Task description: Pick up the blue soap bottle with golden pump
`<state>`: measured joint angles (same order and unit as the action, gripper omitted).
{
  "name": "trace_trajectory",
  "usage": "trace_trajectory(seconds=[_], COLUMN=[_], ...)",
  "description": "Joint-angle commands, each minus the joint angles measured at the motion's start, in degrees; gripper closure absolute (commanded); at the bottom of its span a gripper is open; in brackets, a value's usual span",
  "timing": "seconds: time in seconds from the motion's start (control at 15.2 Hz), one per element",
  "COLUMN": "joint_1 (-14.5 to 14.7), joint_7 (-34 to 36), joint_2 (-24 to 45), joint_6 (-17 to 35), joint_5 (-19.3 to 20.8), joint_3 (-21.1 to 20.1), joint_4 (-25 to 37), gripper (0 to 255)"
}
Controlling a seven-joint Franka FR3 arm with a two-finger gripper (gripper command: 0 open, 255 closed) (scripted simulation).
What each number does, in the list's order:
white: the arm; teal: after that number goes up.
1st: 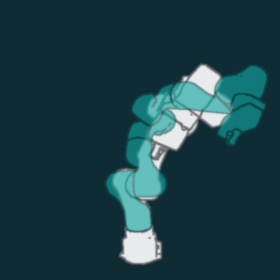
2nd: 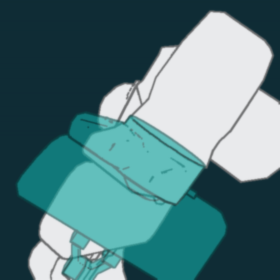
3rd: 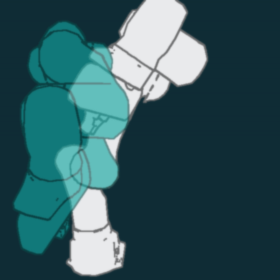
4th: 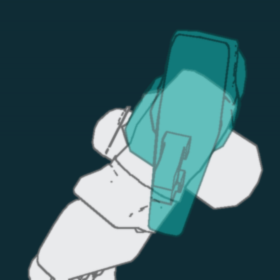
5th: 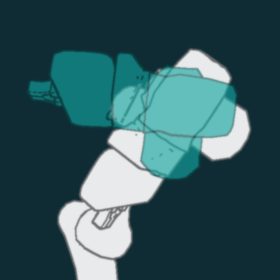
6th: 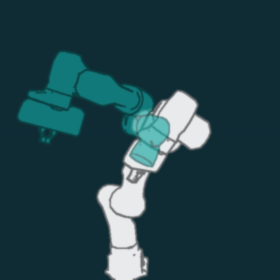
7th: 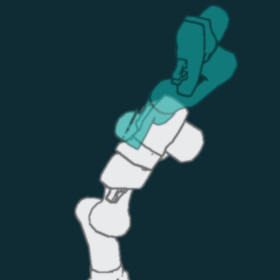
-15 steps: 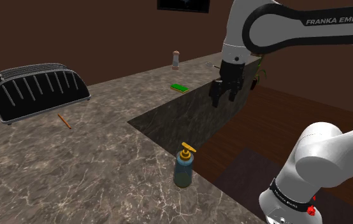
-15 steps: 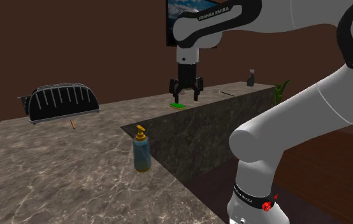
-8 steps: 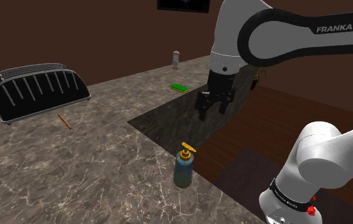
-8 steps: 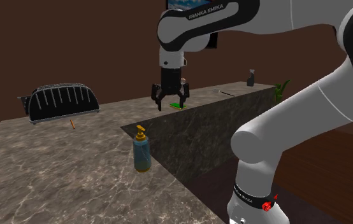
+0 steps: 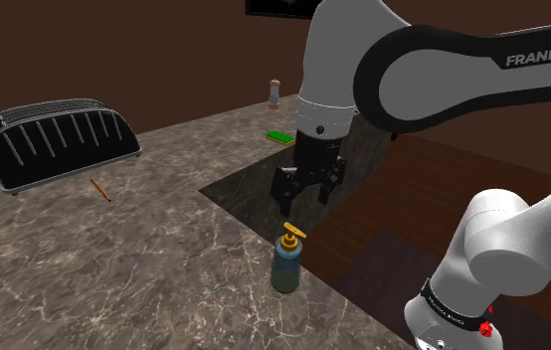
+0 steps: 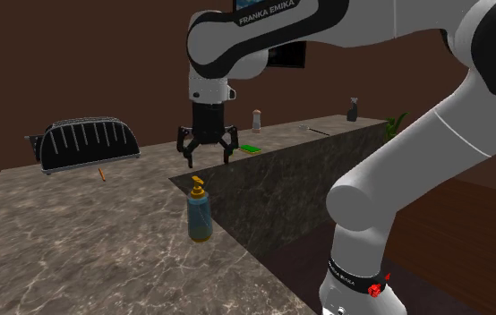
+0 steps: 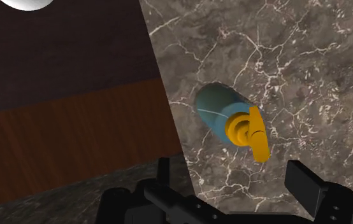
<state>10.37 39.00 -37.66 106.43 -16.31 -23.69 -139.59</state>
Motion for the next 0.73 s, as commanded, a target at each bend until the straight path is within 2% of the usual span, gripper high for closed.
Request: trace_trajectory(seconds=[0.0,0.66], joint_1=[0.44,0.83], joint_7=[3.13,3.90], joint_2=[2.10,4.03], joint_6=[1.52,8.08], joint_5=[-1.21,-2.53], joint_3=[-2.75,-5.22], joint_4=[1.39,-2.94], gripper=[0,0])
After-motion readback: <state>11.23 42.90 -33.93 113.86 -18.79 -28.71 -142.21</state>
